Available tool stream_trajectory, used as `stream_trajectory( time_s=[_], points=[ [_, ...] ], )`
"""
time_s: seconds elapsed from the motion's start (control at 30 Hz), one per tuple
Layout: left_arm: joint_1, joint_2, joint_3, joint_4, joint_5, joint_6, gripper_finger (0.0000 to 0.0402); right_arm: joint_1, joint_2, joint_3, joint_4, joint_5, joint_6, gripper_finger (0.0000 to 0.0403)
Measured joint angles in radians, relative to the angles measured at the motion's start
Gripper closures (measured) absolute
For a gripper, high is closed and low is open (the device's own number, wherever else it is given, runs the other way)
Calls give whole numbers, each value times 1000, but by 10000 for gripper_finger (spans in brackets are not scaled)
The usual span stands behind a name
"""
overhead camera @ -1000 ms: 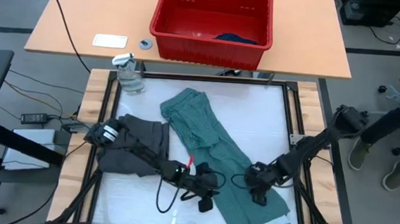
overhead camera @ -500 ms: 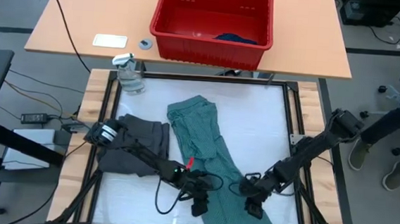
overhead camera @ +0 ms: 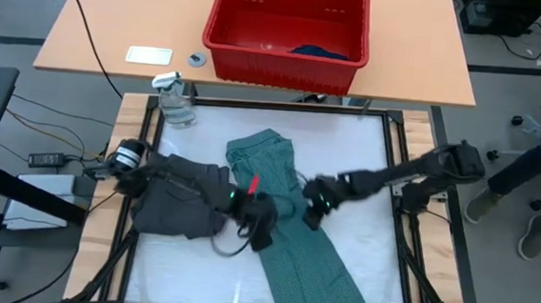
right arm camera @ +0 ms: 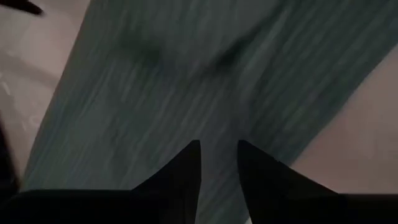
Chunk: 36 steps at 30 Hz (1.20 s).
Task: Fold Laundry from Bin
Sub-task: Fold the green polo shirt on the table
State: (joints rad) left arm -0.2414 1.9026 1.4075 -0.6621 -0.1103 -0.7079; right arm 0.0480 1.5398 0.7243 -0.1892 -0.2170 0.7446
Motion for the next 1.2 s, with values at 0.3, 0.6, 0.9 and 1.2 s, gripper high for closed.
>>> stream_trajectory(
  time_s=[0.3, 0.6, 0.9, 1.2],
  points=[
    [255, 2, 0, -19, 120, 76, 283, -304, 128, 173, 24, -93, -347, 289],
    [388, 1, -6, -77, 158, 180, 283, -462, 320, 312, 15, -45, -428, 305],
    [514, 38, -112, 139, 258, 280, 283, -558, 337, 327, -123, -51, -433, 349],
    [571, 66, -124, 442, 341, 300, 285, -634, 286, 323, -312, -16, -431, 369]
  ],
)
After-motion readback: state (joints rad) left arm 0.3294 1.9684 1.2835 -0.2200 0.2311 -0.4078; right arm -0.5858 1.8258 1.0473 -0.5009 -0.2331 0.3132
